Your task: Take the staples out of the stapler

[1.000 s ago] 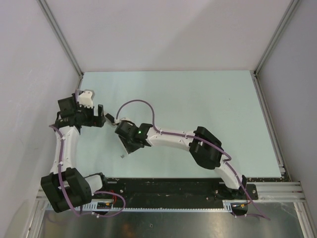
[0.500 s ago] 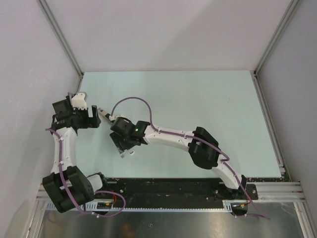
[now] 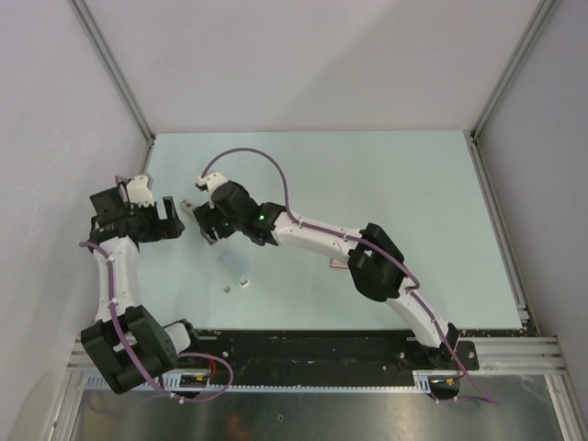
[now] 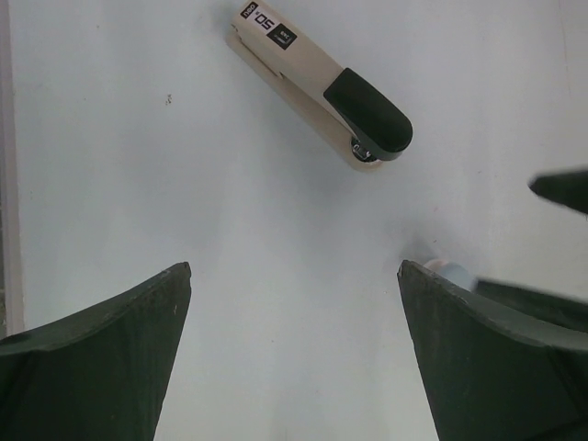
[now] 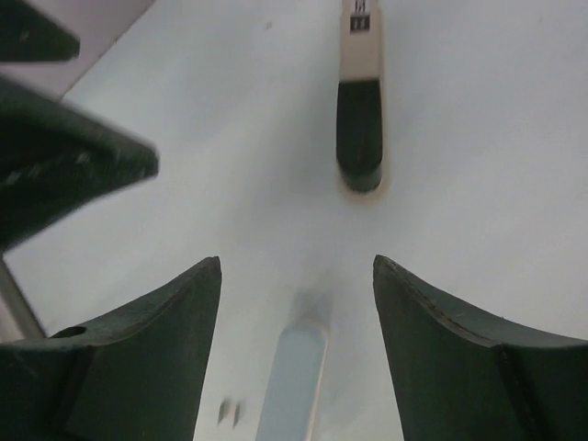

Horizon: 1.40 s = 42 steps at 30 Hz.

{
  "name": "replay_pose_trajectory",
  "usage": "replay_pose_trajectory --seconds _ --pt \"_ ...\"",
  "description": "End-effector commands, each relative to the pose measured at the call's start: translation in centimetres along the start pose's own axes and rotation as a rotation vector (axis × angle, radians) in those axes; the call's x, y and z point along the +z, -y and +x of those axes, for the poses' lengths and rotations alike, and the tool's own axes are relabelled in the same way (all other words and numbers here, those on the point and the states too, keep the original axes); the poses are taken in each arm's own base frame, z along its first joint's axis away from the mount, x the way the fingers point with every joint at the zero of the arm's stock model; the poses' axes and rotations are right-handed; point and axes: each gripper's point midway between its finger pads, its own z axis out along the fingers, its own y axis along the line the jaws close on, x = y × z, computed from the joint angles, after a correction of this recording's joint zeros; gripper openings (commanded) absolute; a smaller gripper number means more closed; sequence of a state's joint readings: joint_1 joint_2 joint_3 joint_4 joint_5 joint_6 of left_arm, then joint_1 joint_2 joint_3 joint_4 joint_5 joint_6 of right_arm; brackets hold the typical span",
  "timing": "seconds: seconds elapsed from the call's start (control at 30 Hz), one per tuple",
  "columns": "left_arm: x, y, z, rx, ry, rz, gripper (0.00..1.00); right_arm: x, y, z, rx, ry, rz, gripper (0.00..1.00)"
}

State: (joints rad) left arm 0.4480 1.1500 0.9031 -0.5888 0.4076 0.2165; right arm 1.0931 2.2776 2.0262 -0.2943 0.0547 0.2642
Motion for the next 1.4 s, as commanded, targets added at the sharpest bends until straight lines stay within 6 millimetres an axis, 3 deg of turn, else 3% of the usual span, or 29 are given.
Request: replay_pose_trajectory --seconds 0.0,0.13,0.3,0.6,0.8,1.07,1.37 --pt "-0.4 0.4 0.2 -0.052 0.003 0.029 0.99 3.3 1.0 -3.2 -0.069 0.126 -0.033 0.74" --pt "-0.5 0.5 0.5 -0.037 0.003 0.038 1.00 4.9 2.3 -3.6 -0.051 0.163 -0.036 0.85" --pt "-0.3 0.6 0.7 -0.037 -0.012 0.058 0.99 6.8 3.2 -3.2 -0.069 0.175 -0.016 0.85" --pt "-0.1 0.4 1.0 -0.031 -0.028 0.057 0.99 9.0 3.7 -3.0 -0.109 0.237 0.016 0.78" --pt "-0.1 0.3 0.9 -0.024 -0.031 0.053 0.99 9.8 3.7 -3.9 -0.101 0.303 0.022 0.72" --pt "-0.3 0.1 0.8 -0.010 -0.034 0.039 0.99 11.0 3.7 -3.1 -0.091 0.305 0.014 0.59" --pt "-0.7 0.2 0.7 -0.005 -0.036 0.038 1.00 11.7 4.0 -1.9 -0.086 0.277 0.024 0.51"
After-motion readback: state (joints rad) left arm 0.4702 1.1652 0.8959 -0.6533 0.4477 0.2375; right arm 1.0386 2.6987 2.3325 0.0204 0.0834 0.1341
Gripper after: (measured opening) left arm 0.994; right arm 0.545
